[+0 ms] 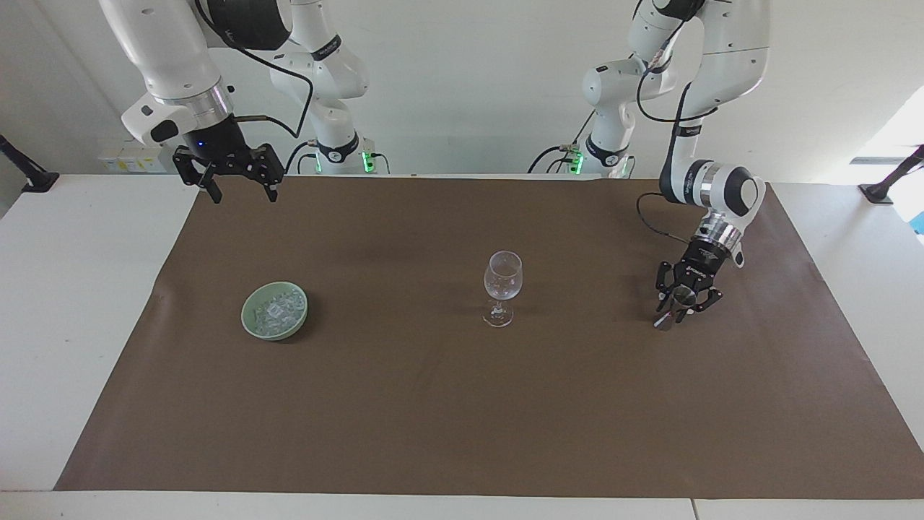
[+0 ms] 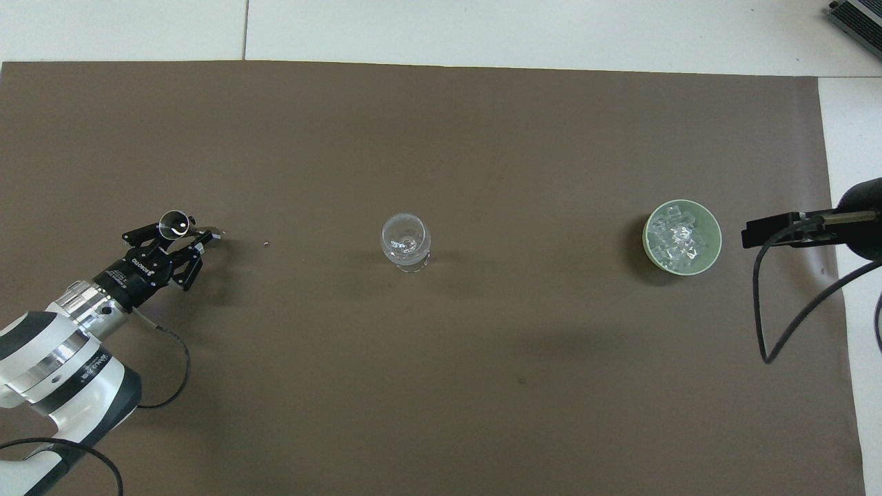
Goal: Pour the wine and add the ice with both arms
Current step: 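Grasp the silver jigger with the left gripper and lift it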
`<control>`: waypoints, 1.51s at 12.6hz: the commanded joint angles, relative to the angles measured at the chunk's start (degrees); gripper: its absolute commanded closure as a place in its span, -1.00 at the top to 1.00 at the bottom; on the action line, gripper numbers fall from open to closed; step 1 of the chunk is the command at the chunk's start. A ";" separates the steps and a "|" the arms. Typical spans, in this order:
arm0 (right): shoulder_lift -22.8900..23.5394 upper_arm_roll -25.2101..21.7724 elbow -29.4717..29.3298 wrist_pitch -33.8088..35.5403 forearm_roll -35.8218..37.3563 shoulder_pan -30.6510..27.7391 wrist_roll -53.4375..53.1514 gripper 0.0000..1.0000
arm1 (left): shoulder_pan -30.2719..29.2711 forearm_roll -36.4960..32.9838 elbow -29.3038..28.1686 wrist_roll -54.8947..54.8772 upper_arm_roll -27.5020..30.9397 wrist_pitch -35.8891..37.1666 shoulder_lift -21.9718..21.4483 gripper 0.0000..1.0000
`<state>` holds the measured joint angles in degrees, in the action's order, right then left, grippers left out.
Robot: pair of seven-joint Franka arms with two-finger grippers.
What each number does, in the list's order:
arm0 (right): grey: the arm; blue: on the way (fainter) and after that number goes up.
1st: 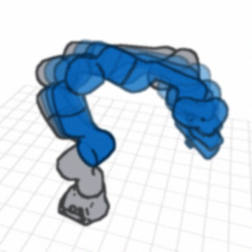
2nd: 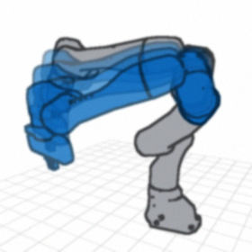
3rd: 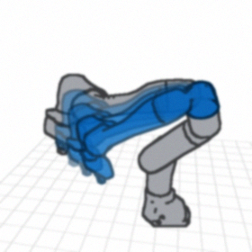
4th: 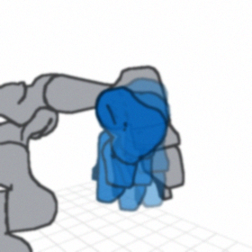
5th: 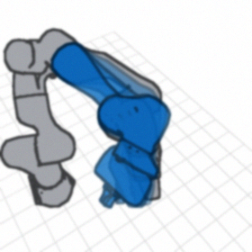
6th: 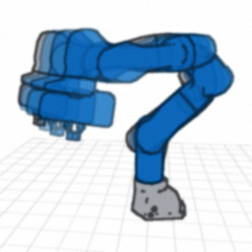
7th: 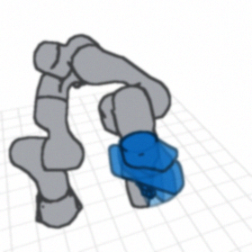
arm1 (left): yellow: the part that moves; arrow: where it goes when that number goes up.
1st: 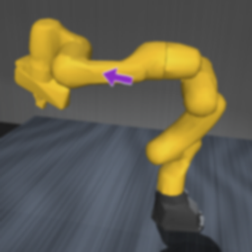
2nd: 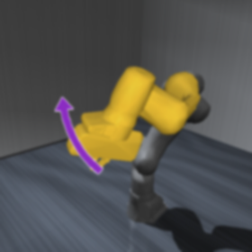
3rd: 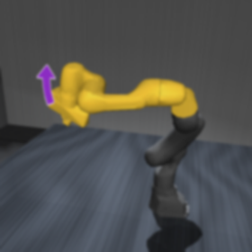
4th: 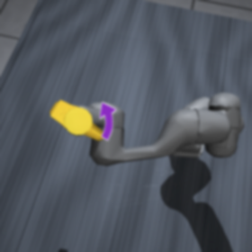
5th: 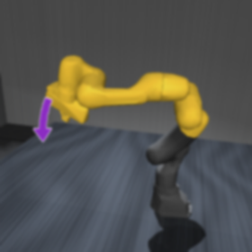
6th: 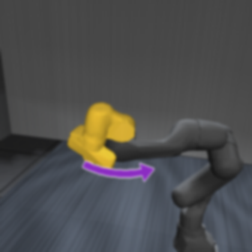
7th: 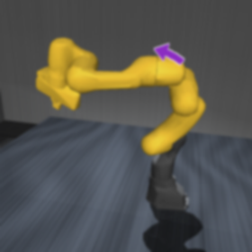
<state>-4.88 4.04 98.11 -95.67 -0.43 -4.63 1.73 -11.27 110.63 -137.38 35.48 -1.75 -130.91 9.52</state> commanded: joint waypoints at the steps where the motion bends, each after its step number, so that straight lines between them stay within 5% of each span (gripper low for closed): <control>1: -1.28 0.00 1.29 0.22 -0.89 -0.38 1.61 1.00 | 0.11 1.51 0.45 -1.12 0.08 -0.84 0.41 -0.43; 5: -1.28 0.00 1.29 0.22 -0.89 -0.38 1.61 1.00 | 0.28 1.60 0.88 -1.12 -0.01 -1.62 0.58 -1.00; 12: -1.28 0.00 1.29 0.22 -0.89 -0.38 1.61 1.00 | 0.64 1.60 3.35 0.55 0.08 -1.80 -0.47 -1.00; 19: -1.28 0.00 1.29 0.22 -0.89 -0.38 1.61 1.00 | 6.52 1.51 5.81 6.88 -1.15 -11.47 -5.56 -1.00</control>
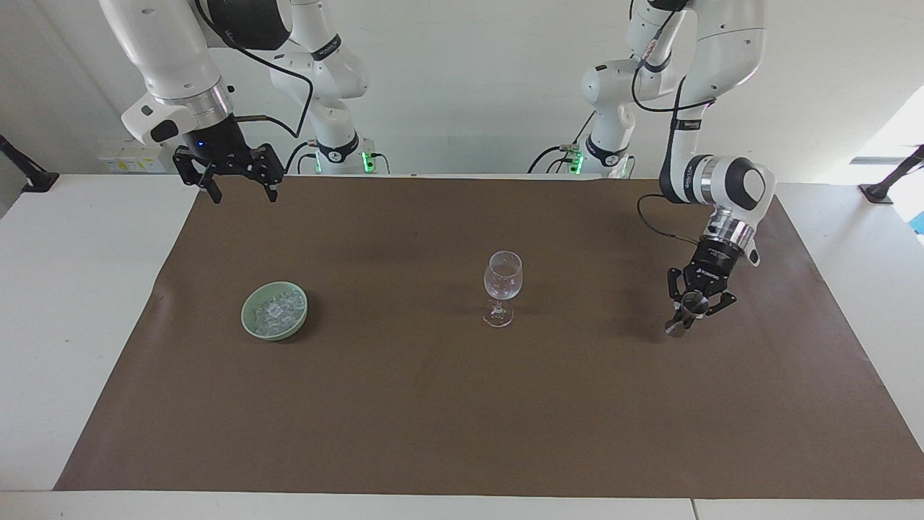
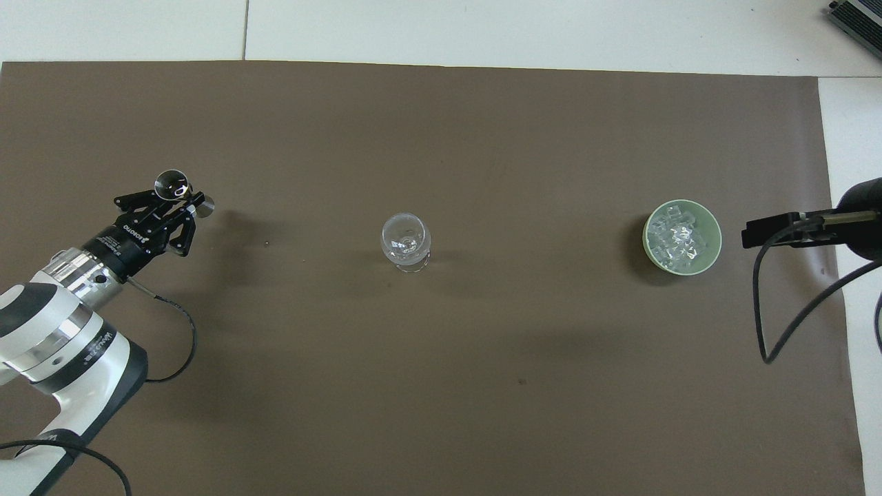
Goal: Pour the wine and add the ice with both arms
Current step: 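Grasp the silver jigger with the left gripper and lift it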
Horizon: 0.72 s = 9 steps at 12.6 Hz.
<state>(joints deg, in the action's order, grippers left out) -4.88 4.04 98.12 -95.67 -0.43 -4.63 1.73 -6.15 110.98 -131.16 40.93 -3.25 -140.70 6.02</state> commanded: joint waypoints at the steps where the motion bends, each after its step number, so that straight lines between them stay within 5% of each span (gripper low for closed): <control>1: -1.28 0.00 1.29 0.22 -0.89 -0.38 1.61 1.00 | 2.01 1.17 -0.41 1.78 0.17 -1.68 -2.59 -1.00; 9: -1.28 0.00 1.29 0.22 -0.89 -0.38 1.61 1.00 | 7.10 3.09 2.48 6.09 -3.87 -9.58 -4.79 -1.00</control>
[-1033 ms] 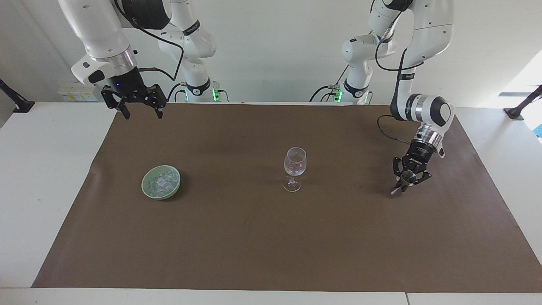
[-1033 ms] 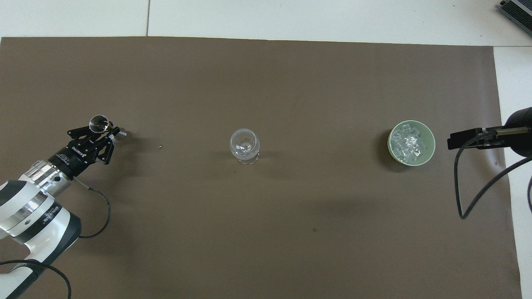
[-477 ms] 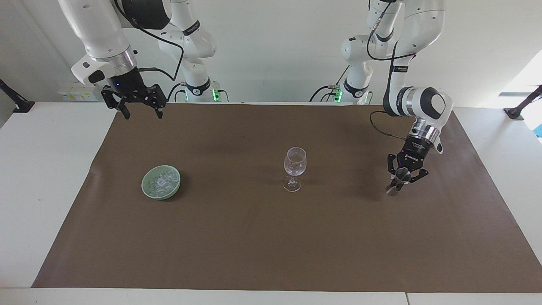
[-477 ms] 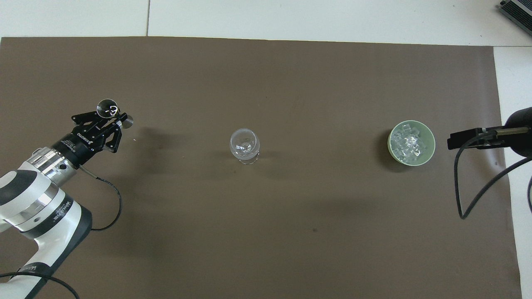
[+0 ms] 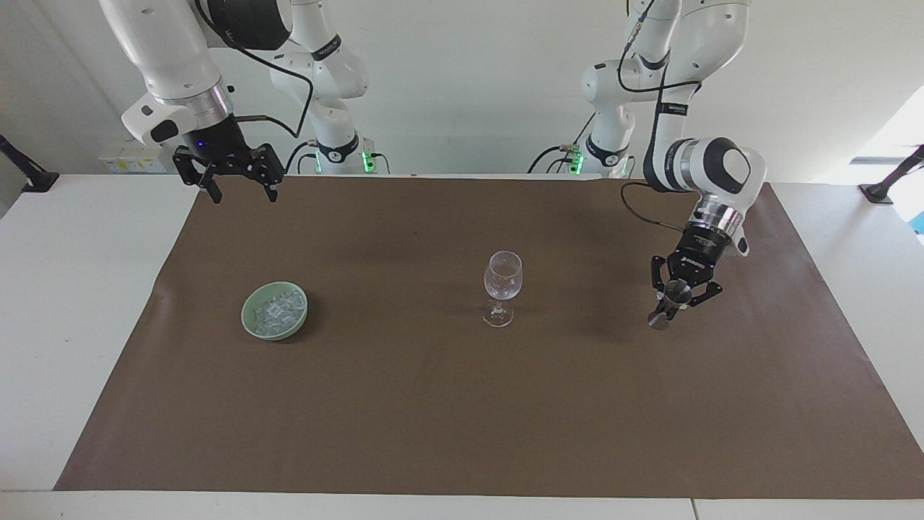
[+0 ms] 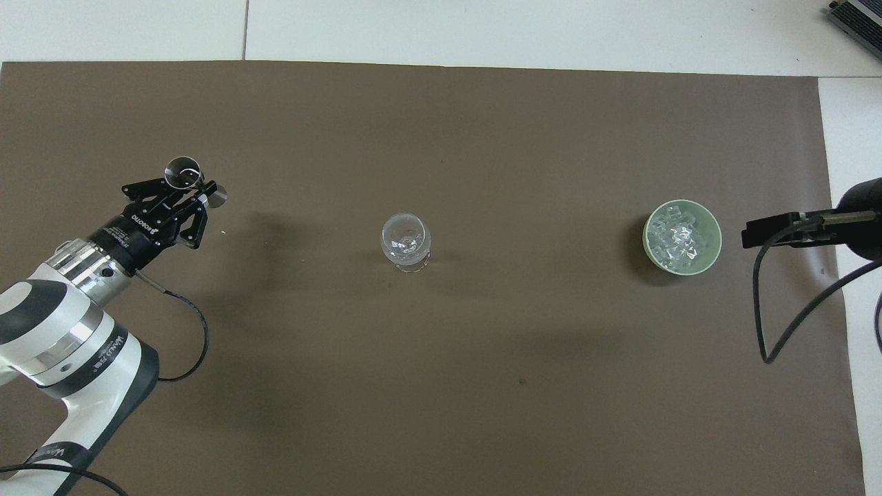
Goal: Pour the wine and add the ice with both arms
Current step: 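Carry the jigger with the left gripper over the clear glass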
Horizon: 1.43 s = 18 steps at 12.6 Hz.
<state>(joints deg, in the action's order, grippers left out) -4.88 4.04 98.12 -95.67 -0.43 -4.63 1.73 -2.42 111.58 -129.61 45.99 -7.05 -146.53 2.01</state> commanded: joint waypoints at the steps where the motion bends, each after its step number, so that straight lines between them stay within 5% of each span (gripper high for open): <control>1: -1.28 0.00 1.29 0.22 -0.89 -0.38 1.61 1.00 | 4.08 3.81 1.02 1.21 -0.16 -3.94 -0.87 -1.00; 18: -1.28 0.00 1.29 0.22 -0.89 -0.38 1.61 1.00 | 23.78 7.78 10.87 0.86 -0.07 -15.37 3.26 -1.00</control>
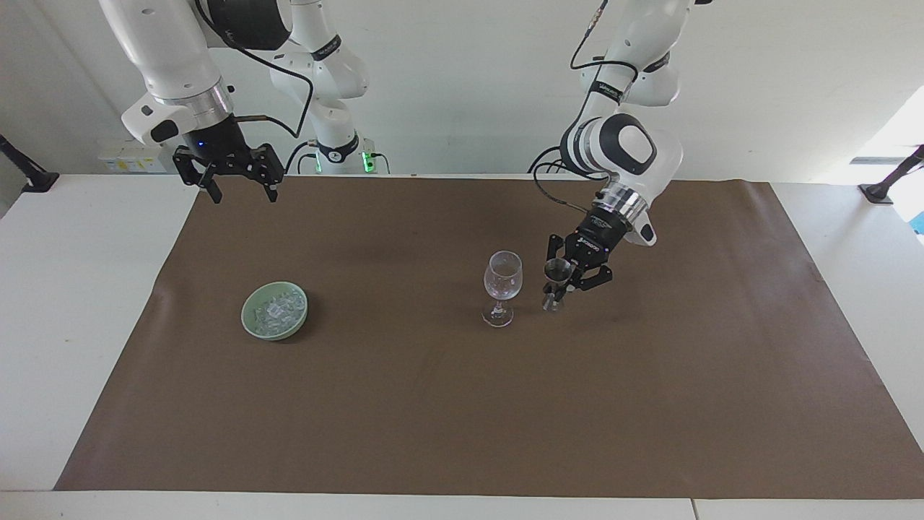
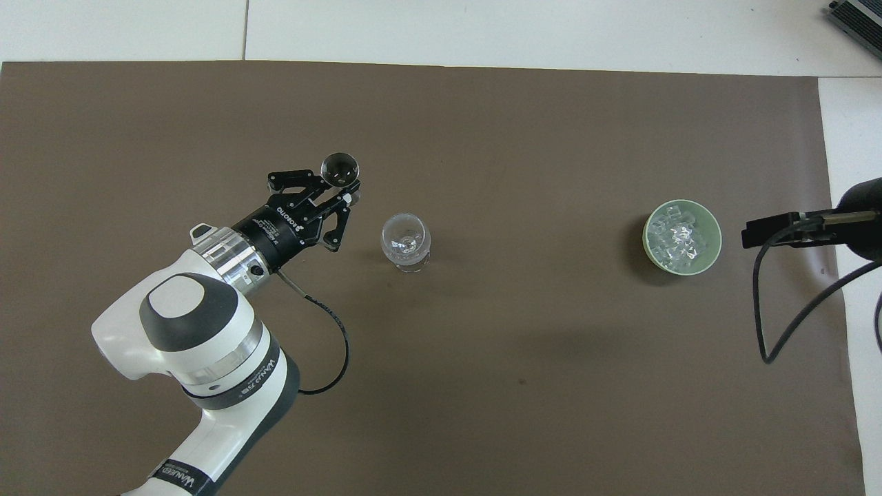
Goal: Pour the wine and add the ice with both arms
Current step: 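Carry the jigger with the left gripper over the clear glass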
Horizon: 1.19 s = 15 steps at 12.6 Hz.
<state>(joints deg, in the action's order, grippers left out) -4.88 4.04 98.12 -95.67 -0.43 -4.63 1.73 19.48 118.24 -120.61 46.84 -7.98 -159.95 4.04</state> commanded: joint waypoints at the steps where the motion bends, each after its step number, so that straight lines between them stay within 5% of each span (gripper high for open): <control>1: -1.28 0.00 1.29 0.22 -0.88 -0.38 1.61 1.00 | 2.32 1.03 2.04 -0.08 0.86 -2.03 1.24 -1.00; 15: -1.28 0.00 1.29 0.22 -0.88 -0.38 1.61 1.00 | 3.99 0.50 0.55 -13.78 0.86 -1.24 0.18 -1.00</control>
<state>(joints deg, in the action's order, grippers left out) -4.88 4.04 98.12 -95.67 -0.43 -4.63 1.73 22.27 118.22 -119.70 35.23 -7.97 -160.39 4.83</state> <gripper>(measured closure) 0.000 0.784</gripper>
